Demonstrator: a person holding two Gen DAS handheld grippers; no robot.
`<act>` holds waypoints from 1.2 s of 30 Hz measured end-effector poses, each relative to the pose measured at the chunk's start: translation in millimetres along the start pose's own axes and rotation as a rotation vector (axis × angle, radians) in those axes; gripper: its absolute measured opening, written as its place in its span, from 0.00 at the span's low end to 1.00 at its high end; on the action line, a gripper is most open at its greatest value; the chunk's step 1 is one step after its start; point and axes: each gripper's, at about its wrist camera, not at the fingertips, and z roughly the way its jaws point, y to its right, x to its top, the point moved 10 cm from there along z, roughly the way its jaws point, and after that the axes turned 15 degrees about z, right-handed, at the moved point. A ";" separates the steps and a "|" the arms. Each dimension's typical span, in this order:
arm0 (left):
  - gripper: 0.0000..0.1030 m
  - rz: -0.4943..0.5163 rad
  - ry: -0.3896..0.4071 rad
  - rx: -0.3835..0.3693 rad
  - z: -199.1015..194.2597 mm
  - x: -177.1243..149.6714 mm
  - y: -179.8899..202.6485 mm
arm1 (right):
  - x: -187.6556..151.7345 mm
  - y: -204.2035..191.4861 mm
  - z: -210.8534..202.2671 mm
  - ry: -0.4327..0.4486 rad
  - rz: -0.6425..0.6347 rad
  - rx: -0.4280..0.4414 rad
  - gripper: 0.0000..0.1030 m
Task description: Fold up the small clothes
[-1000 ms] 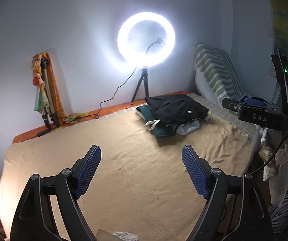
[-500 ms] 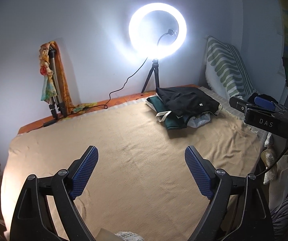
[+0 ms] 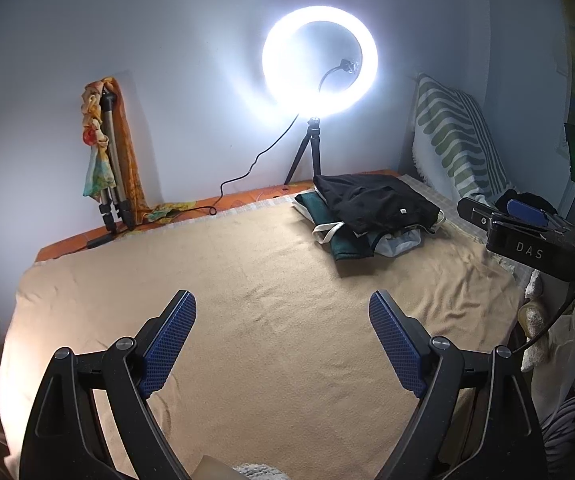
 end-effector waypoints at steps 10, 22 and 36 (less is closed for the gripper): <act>0.86 0.005 0.006 0.000 -0.4 1.2 -0.2 | 0.7 -1.0 2.3 0.003 -0.007 0.004 1.00; 0.86 0.016 0.015 -0.001 -3.8 3.0 3.0 | -0.8 -2.4 1.7 -0.001 -0.003 0.000 1.00; 0.86 0.019 0.018 -0.001 -4.4 4.3 3.2 | -0.7 -2.0 1.8 -0.001 -0.001 -0.001 1.00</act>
